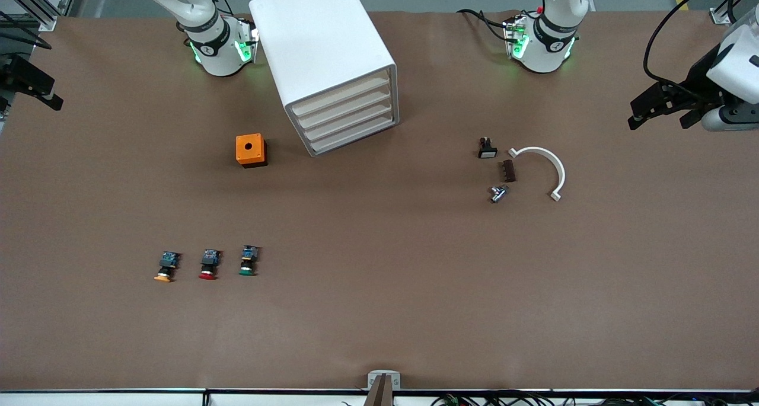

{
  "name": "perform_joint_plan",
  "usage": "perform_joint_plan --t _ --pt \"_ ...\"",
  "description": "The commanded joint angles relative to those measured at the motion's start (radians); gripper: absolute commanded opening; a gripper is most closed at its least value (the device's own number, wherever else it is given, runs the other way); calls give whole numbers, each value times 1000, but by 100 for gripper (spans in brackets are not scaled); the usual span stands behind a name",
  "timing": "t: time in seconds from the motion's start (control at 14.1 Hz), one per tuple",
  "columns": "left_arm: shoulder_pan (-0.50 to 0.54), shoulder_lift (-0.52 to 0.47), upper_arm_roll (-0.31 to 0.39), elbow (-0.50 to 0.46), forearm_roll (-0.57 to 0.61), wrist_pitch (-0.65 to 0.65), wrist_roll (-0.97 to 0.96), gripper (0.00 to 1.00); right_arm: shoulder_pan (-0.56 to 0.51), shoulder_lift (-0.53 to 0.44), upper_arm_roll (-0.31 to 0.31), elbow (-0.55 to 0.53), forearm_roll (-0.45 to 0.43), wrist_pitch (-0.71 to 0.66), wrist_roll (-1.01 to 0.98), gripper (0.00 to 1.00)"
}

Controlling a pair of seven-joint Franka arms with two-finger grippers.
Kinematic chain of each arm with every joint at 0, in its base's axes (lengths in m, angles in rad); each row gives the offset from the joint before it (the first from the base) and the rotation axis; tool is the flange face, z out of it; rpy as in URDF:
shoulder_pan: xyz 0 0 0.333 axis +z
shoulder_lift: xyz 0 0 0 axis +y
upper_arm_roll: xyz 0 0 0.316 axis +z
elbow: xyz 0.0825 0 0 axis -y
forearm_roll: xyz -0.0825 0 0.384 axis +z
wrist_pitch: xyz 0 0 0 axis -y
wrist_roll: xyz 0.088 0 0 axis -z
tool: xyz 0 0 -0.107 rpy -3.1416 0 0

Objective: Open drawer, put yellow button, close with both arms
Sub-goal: 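Reach the left gripper to the drawer while the right gripper reaches the yellow button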

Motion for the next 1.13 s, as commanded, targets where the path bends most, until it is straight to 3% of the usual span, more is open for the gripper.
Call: perform_joint_plan --t 0.0,0.5,0.85,1.06 --pt "0 3 -6 14 18 -16 -5 100 -20 -20 16 -21 -9 12 -7 100" --pt "9 57 5 17 5 -27 -6 100 -23 -20 16 -12 -7 0 -24 100" --pt "14 221 5 17 2 -25 -8 100 -23 -10 16 11 -9 0 -22 100" --pt "-2 310 0 17 2 -25 -21 100 -44 53 10 16 -12 4 -24 100"
